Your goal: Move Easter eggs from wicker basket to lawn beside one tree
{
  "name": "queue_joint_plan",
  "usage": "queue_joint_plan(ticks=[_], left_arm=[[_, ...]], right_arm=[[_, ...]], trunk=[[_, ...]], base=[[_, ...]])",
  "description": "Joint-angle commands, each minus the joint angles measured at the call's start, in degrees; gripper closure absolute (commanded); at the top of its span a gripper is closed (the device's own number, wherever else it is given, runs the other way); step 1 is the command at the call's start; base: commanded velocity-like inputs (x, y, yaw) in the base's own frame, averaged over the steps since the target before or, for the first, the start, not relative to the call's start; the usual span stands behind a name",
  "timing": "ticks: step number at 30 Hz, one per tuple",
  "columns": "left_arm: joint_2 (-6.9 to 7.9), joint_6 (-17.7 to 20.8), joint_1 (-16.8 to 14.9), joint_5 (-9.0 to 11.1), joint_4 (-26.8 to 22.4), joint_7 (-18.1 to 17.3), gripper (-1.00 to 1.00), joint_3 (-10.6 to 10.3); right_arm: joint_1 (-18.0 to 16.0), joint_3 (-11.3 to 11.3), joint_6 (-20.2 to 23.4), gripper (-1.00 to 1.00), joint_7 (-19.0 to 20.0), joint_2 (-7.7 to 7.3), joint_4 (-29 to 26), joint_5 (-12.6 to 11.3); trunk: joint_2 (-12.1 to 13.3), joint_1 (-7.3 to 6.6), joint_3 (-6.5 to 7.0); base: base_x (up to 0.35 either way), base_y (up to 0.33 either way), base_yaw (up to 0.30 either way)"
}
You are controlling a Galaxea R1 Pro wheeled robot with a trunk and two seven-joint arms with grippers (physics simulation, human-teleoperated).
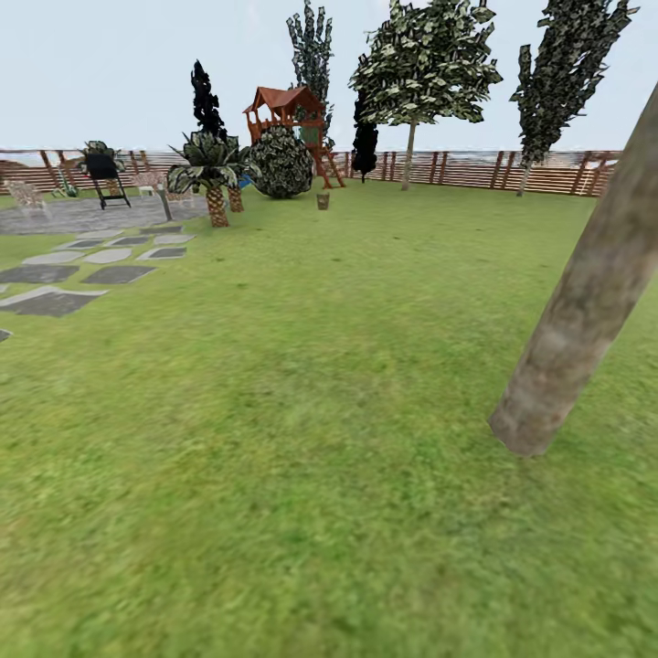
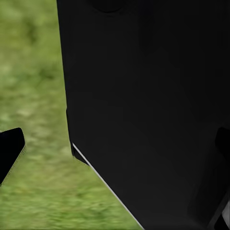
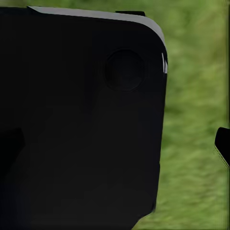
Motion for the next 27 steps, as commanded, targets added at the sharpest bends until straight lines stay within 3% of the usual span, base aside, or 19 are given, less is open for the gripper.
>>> queue_joint_plan(ticks=[1, 27], left_arm=[[-0.01, -0.03, 0.01, 0.06, -0.04, 0.03, -1.0, 0.04], [-0.1, -0.03, 0.01, -0.01, -0.04, -0.03, -1.0, -0.05]], right_arm=[[-0.03, 0.03, -0.19, -1.0, 0.0, 0.0, 0.05, 0.04], [-0.03, -0.27, -0.16, -1.0, 0.24, 0.45, 0.21, -0.3]], trunk=[[-0.02, 0.03, -0.04], [-0.02, 0.03, -0.04]], base=[[0.34, 0.0, 0.0], [0.34, 0.0, 0.0]])
